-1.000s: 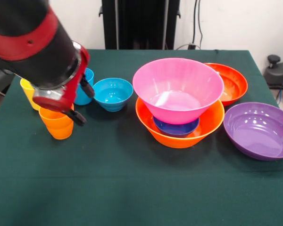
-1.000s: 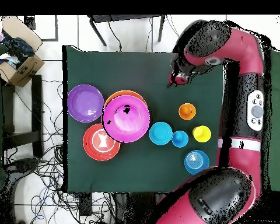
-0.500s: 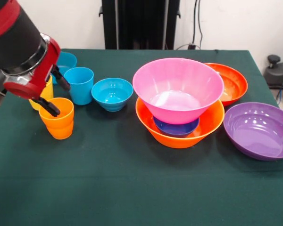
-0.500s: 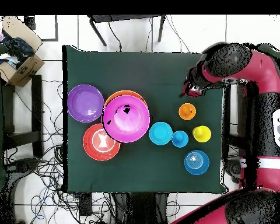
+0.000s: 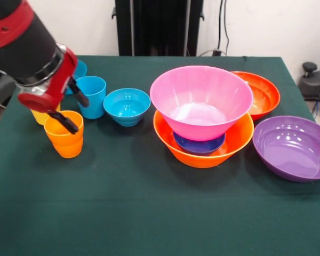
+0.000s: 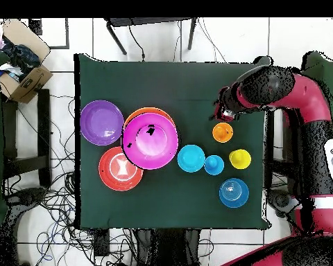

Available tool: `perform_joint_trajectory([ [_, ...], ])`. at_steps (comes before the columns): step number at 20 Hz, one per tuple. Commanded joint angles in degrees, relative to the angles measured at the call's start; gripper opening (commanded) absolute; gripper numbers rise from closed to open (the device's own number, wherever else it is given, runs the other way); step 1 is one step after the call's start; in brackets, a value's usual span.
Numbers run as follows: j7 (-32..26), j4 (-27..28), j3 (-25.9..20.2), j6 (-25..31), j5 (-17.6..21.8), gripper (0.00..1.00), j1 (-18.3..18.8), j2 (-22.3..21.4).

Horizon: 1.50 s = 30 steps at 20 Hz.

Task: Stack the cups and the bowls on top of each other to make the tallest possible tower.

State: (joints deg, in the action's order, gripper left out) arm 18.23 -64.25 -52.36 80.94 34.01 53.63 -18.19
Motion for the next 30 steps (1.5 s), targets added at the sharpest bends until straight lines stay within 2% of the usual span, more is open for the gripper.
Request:
perform_joint_trajectory([
  [1, 3.5, -10.5, 2.8, -6.6, -0.9, 1.00, -0.9, -0.8],
  [12, 7.1, -18.2, 5.0, -11.8, -2.4, 1.00, 0.4, -4.2],
  [18, 5.4, -16.2, 6.4, -11.3, -1.2, 1.00, -0.5, -4.5],
  [30, 7.3, -18.6, 9.0, -16.3, -0.4, 1.00, -1.6, -5.7],
])
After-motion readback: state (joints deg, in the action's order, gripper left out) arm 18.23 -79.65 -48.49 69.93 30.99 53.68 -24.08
